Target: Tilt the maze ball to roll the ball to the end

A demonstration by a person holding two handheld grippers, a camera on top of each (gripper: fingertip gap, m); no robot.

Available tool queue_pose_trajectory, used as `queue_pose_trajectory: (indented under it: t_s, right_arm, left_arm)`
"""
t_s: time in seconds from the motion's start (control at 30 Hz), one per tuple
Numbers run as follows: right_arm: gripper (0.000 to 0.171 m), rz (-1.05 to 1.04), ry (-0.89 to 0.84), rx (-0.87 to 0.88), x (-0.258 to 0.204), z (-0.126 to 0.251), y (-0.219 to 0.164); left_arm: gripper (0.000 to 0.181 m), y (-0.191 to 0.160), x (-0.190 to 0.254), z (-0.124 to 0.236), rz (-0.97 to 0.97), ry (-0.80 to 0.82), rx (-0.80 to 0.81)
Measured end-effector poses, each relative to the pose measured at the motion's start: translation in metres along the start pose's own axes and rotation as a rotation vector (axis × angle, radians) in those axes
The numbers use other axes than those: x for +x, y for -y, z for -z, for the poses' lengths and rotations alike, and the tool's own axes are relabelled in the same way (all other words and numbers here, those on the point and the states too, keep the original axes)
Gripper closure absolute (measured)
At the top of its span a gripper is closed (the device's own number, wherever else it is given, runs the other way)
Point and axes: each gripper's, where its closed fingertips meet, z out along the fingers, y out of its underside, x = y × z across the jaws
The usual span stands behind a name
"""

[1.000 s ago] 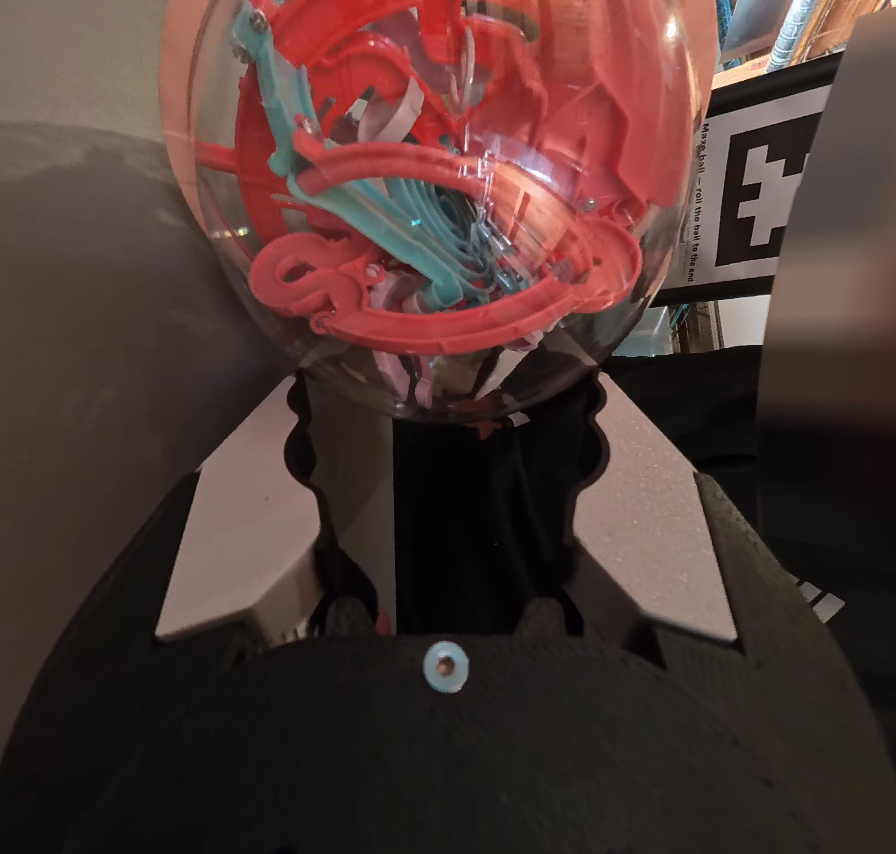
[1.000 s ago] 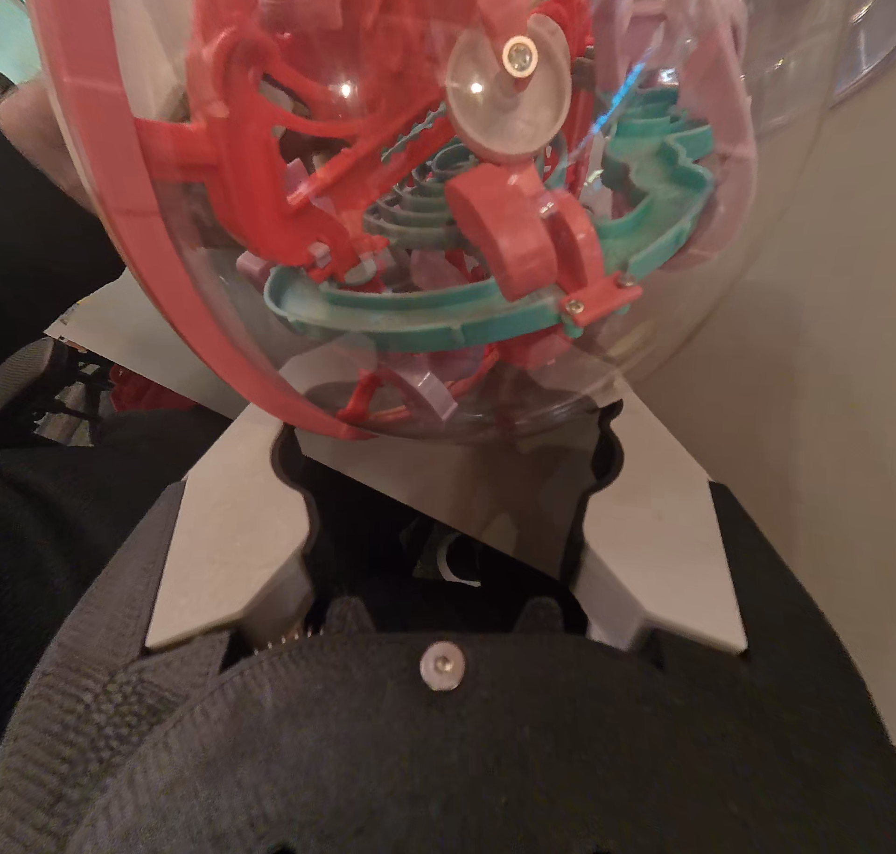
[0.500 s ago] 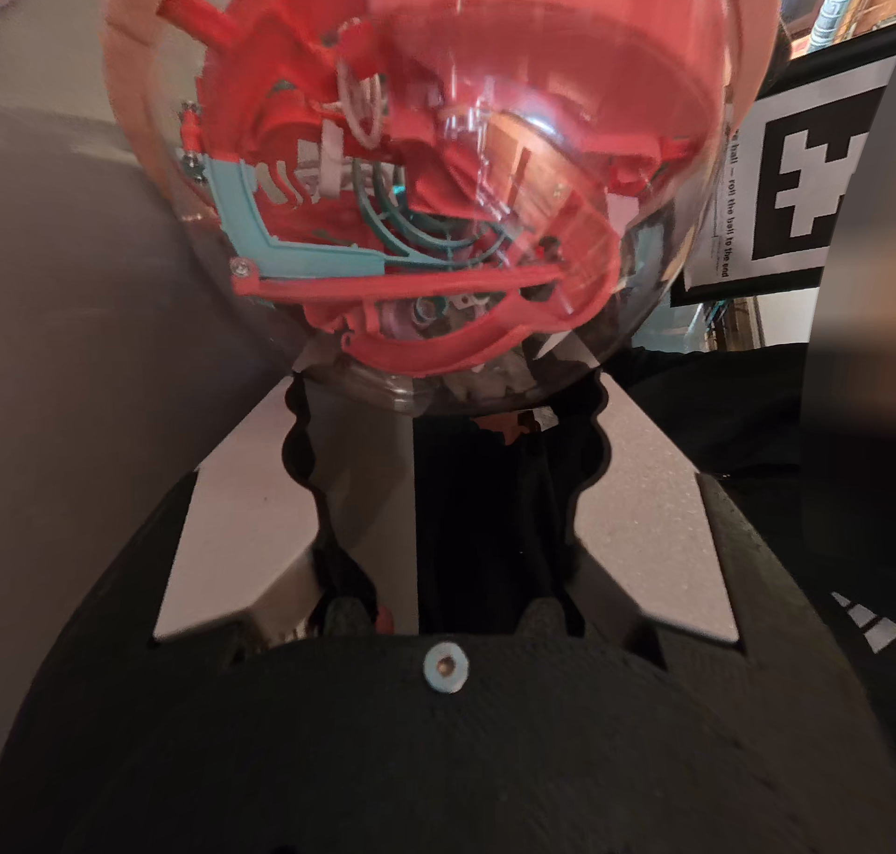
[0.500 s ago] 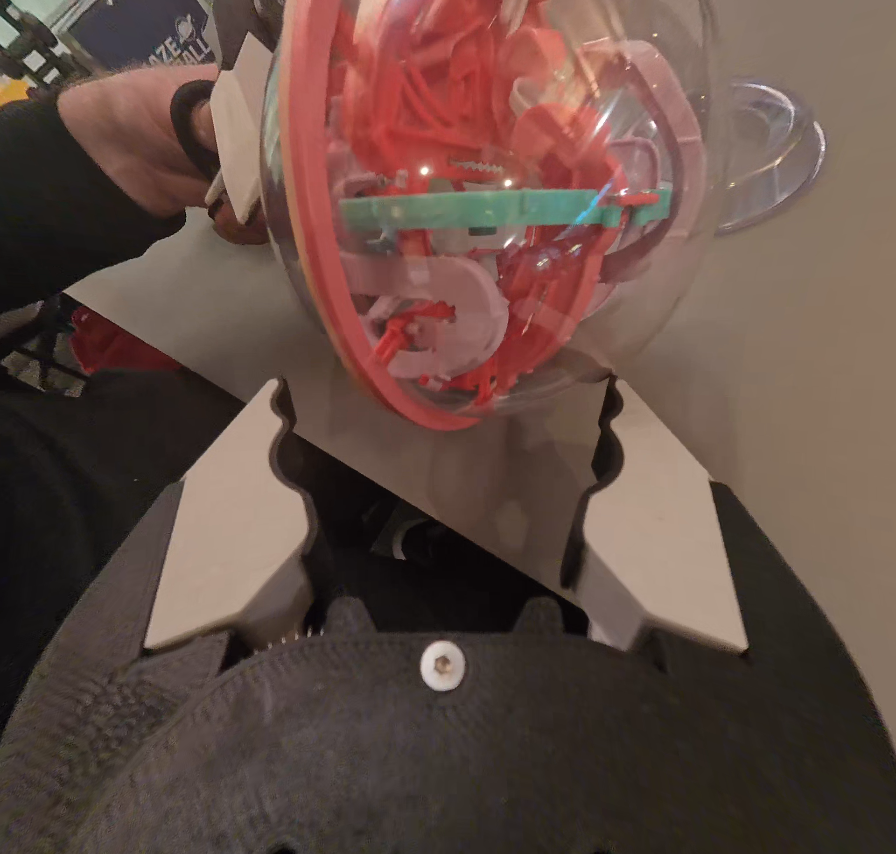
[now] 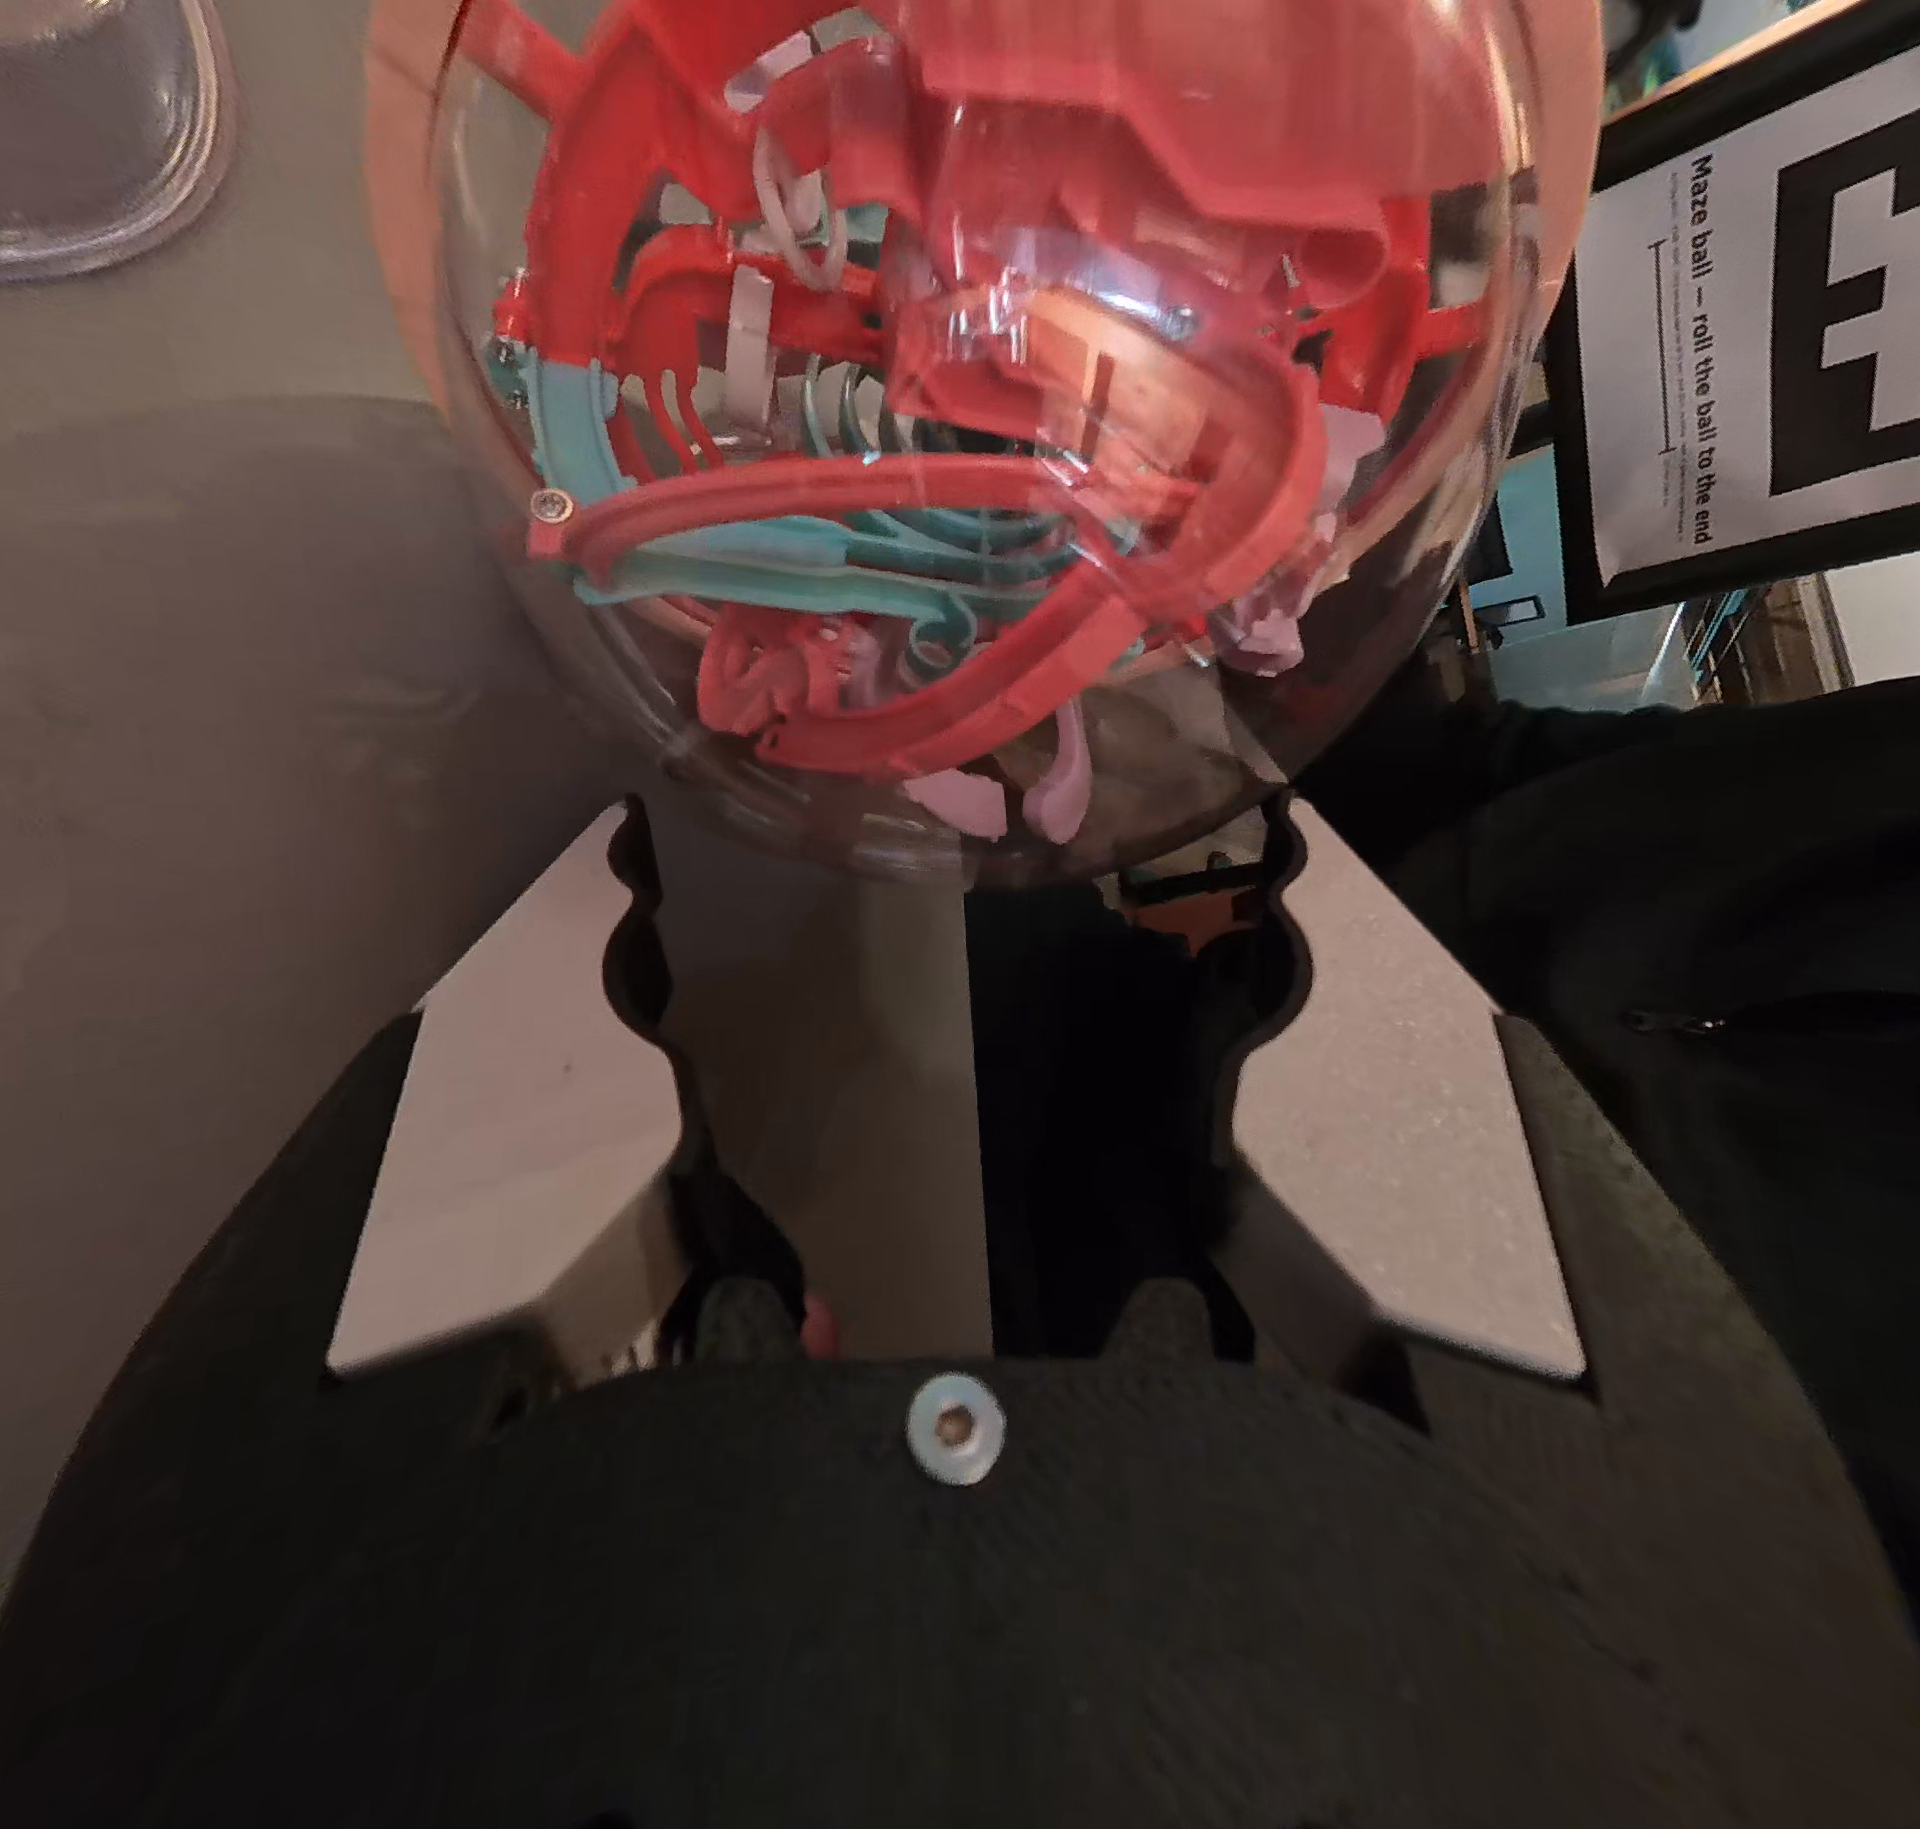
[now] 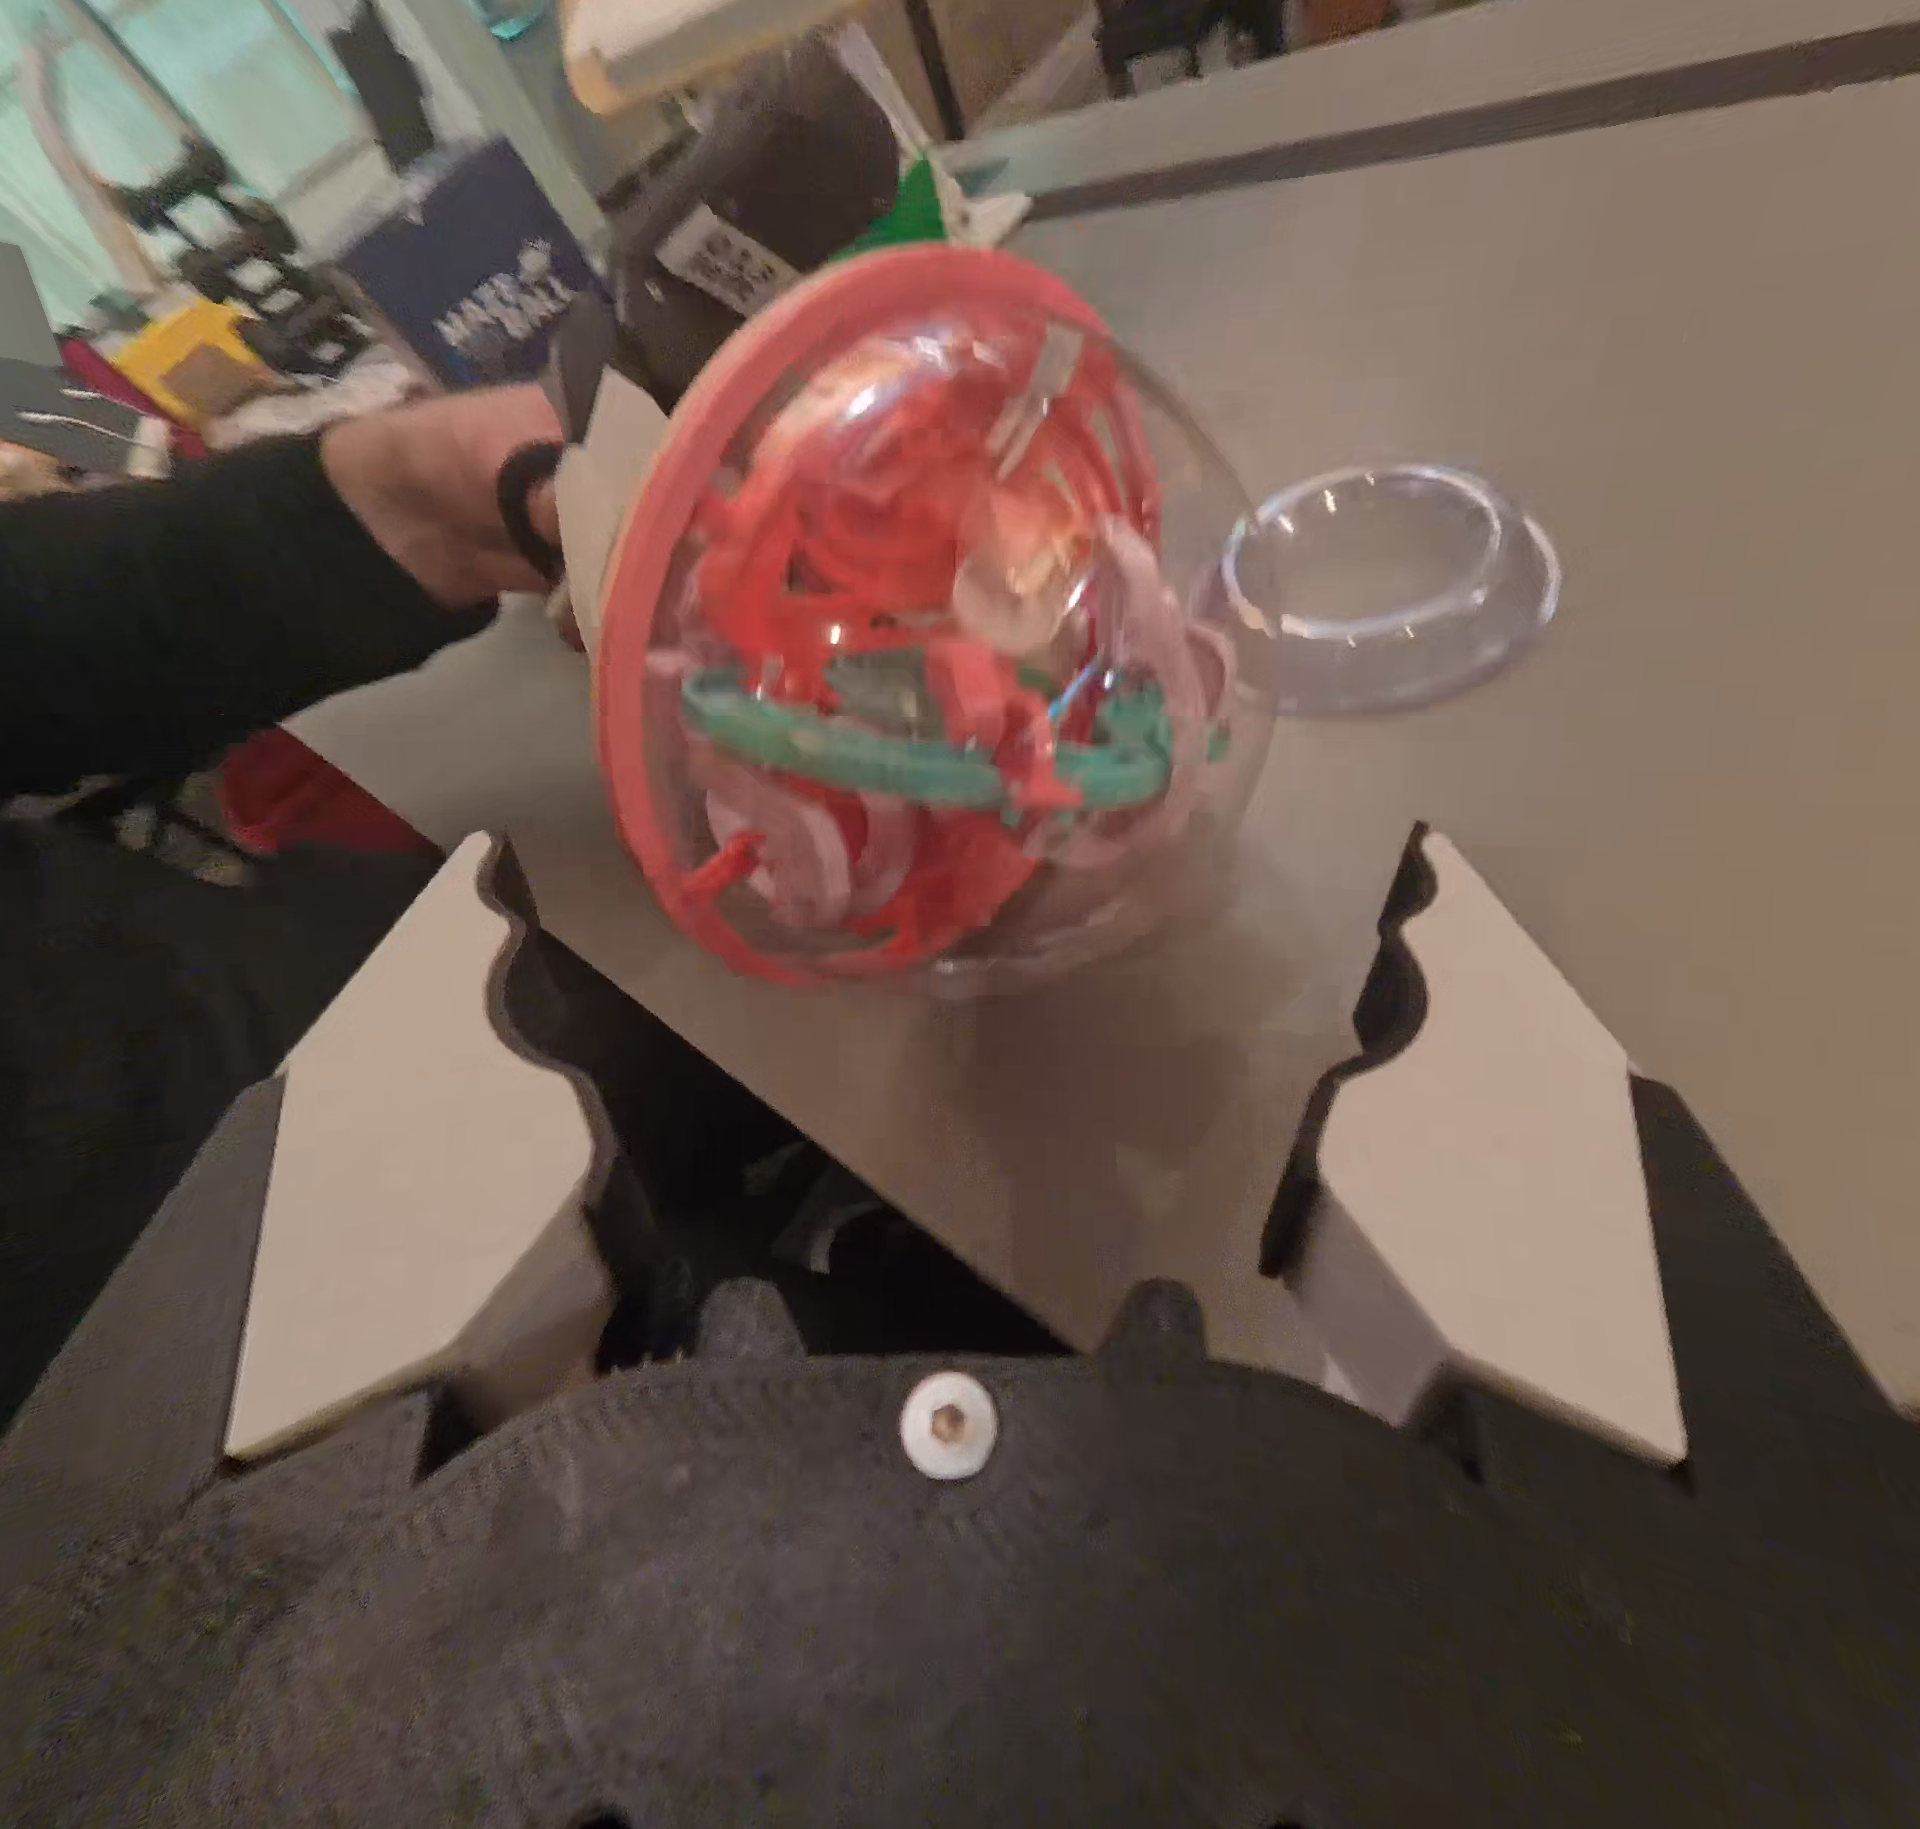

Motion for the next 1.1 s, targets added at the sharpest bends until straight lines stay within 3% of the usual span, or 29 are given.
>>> queue_pose_trajectory:
  t_s: [0.03,0.1,0.43,0.7,0.97,1.1]
  right_arm:
    - [0.016,-0.002,0.064,-0.013,0.000,-0.007,0.001]
    - [0.019,0.000,0.209,-0.063,-0.012,-0.022,-0.006]
    - [0.028,0.034,0.112,-0.080,-0.012,-0.038,-0.019]
    - [0.028,0.074,0.002,-0.052,-0.015,-0.039,-0.026]
    - [0.029,0.151,-0.067,-0.059,-0.026,-0.049,-0.029]
    - [0.029,0.214,-0.096,-0.058,-0.036,-0.056,-0.027]
  left_arm:
    - [0.068,0.000,0.000,-0.001,-0.008,0.002,-0.005]
    - [0.068,0.000,0.000,-0.001,-0.014,-0.002,-0.008]
    - [0.064,0.002,0.002,0.005,-0.041,-0.003,0.024]
    - [0.074,0.005,0.003,0.014,-0.131,0.076,0.130]
    - [0.034,0.001,0.017,0.015,-0.310,0.200,0.222]
    - [0.029,0.006,0.012,0.014,-0.390,0.349,0.233]
